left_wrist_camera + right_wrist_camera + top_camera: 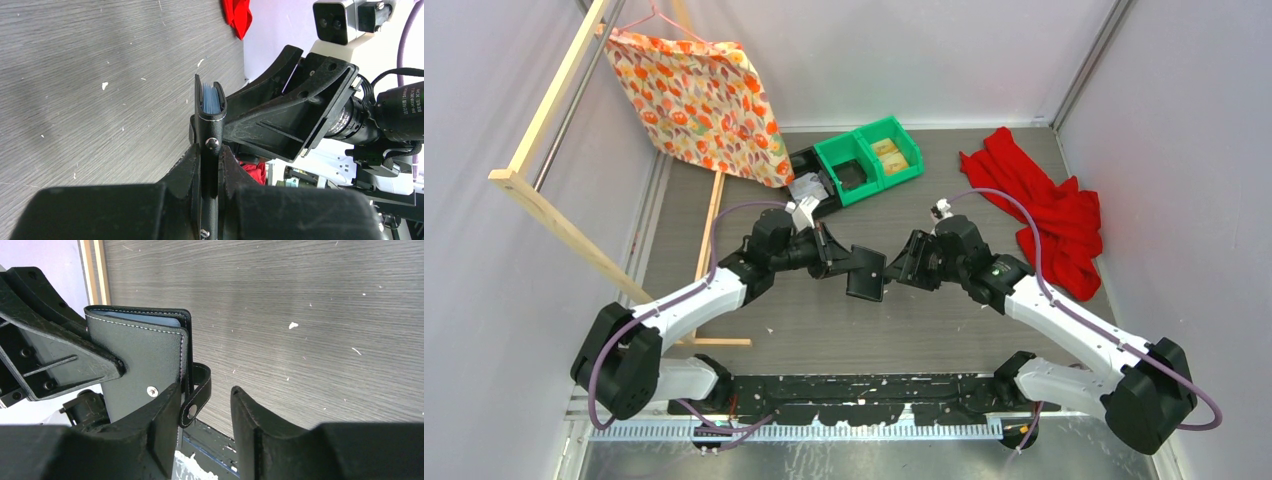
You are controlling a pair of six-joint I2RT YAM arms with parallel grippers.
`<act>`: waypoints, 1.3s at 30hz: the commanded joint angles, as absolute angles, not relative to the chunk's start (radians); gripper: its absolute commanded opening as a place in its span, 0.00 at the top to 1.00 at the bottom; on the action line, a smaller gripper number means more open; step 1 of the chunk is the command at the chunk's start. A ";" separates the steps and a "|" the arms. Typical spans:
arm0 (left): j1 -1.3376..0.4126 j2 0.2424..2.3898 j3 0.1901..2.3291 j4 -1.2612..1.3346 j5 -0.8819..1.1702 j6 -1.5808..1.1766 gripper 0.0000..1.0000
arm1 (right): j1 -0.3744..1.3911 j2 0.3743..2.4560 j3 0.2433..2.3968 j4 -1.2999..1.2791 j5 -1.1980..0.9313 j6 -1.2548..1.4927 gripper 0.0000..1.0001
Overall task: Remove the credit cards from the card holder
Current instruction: Open the card holder at the center of the board.
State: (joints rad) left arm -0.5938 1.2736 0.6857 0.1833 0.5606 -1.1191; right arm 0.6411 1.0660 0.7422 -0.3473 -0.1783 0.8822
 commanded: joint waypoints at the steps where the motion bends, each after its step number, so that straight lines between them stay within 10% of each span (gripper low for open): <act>1: -0.586 1.255 0.684 0.244 0.581 -1.127 0.99 | 0.640 1.053 0.736 -0.343 -0.185 0.883 0.57; 11: -0.584 1.259 0.687 0.249 0.586 -1.123 0.99 | 0.640 1.071 0.727 -0.320 -0.182 0.889 0.99; 14: -0.583 1.262 0.696 0.190 0.559 -1.094 0.99 | 0.639 1.062 0.731 -0.365 -0.139 0.886 0.99; 20: -0.580 1.283 0.761 -0.125 0.439 -0.986 0.54 | 0.639 1.080 0.728 -0.419 -0.087 0.877 0.99; 39: -0.647 1.396 0.784 -0.171 0.435 -0.870 0.21 | 0.645 1.141 0.698 -0.360 -0.115 0.897 0.99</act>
State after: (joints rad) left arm -0.5957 1.3842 0.7364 -0.1959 0.4042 -0.9428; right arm 0.6415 1.1564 0.6773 -0.3897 -0.1146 0.8940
